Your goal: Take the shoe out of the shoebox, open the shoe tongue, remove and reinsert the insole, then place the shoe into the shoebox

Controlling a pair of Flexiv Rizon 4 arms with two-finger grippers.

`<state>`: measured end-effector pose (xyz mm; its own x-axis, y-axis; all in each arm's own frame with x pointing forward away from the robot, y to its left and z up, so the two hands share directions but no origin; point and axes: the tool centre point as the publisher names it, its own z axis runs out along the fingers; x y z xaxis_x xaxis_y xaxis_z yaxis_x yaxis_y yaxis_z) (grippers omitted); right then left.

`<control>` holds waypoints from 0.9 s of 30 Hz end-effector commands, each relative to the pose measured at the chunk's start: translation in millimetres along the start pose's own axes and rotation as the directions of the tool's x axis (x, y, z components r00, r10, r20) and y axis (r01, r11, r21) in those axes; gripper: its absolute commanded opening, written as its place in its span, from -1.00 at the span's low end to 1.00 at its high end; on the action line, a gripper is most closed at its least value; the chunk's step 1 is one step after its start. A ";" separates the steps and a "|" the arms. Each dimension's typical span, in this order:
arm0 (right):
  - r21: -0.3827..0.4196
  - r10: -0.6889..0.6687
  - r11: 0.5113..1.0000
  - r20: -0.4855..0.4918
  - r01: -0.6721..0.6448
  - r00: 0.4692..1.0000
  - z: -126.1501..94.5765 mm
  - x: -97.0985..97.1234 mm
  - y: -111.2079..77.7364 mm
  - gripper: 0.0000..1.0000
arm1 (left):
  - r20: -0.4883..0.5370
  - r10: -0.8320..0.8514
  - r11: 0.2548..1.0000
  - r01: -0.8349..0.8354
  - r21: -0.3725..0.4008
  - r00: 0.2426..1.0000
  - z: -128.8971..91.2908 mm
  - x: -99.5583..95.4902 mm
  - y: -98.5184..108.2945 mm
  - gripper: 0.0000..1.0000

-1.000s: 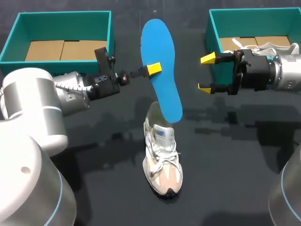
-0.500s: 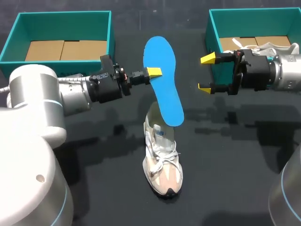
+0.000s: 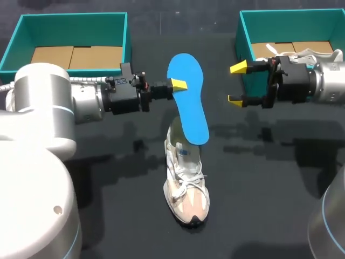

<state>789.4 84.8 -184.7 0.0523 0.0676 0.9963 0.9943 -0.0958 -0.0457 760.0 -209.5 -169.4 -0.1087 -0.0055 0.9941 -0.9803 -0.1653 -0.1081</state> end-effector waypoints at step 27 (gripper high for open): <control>0.231 -0.393 0.911 0.740 0.342 0.546 -5.1 68.8 -19.0 1.00 | -0.011 -0.092 0.994 0.091 -0.056 0.996 5.7 -22.1 -2.8 -1.00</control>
<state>778.8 84.5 -124.7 -0.2917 0.5348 0.7930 0.9553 0.1218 0.2692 766.2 -215.0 -190.9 -0.0201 0.0226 0.9995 -0.9936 -0.1113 -0.0175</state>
